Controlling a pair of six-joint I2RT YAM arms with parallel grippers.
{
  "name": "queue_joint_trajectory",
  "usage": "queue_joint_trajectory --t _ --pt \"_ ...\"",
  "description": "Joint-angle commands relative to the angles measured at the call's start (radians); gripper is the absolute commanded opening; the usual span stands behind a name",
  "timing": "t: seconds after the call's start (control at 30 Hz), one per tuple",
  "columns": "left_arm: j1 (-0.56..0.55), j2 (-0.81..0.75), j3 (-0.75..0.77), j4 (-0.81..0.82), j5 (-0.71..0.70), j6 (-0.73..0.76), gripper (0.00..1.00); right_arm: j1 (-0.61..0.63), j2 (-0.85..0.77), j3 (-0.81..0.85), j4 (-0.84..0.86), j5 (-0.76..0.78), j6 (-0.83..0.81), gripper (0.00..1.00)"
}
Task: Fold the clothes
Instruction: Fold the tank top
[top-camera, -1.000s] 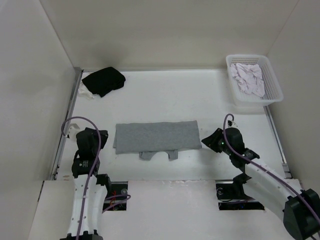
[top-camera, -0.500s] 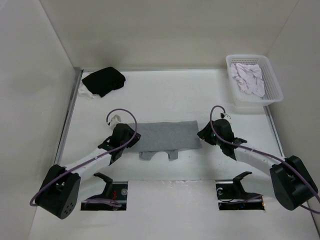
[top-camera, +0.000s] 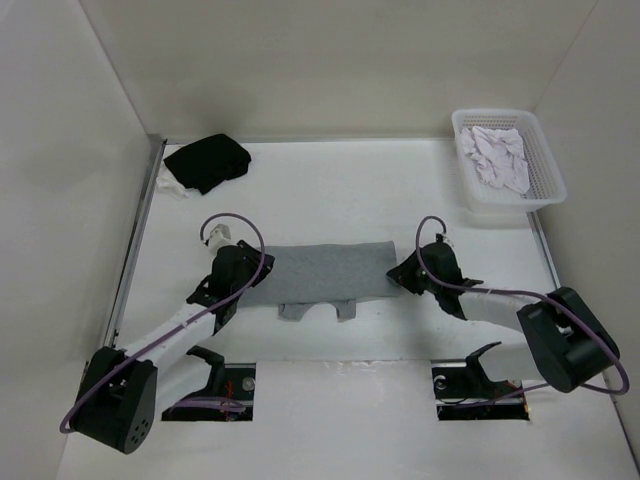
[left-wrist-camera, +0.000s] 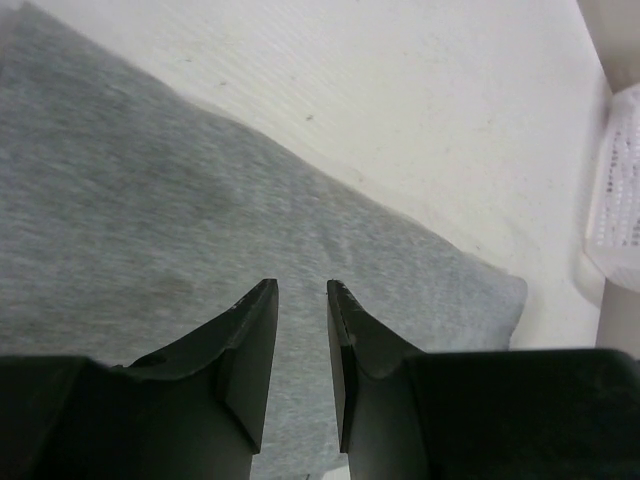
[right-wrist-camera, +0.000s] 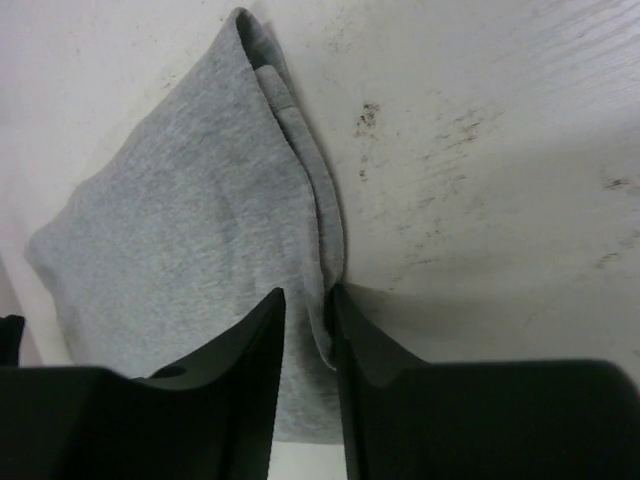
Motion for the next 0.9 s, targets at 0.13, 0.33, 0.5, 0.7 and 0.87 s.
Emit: queue_joint_trajectory --t 0.13,0.33,0.5,0.7,0.87 --pt "-0.086 -0.001 0.044 0.121 0.012 0.041 0.25 -0.002 0.000 -0.083 0.174 0.005 0.079 0.11" --pt "-0.181 0.105 0.057 0.193 0.011 0.016 0.25 -0.010 -0.248 -0.167 0.159 0.066 0.070 0.01" --pt "-0.289 0.191 0.083 0.252 0.001 -0.002 0.25 -0.035 -0.629 -0.155 -0.155 0.089 0.027 0.00" --pt "-0.340 0.210 0.112 0.268 -0.002 0.001 0.27 -0.021 -0.777 0.038 -0.450 0.143 -0.076 0.00" --pt "-0.289 0.109 0.080 0.238 0.003 0.004 0.29 0.158 -0.546 0.234 -0.451 0.205 -0.160 0.01"
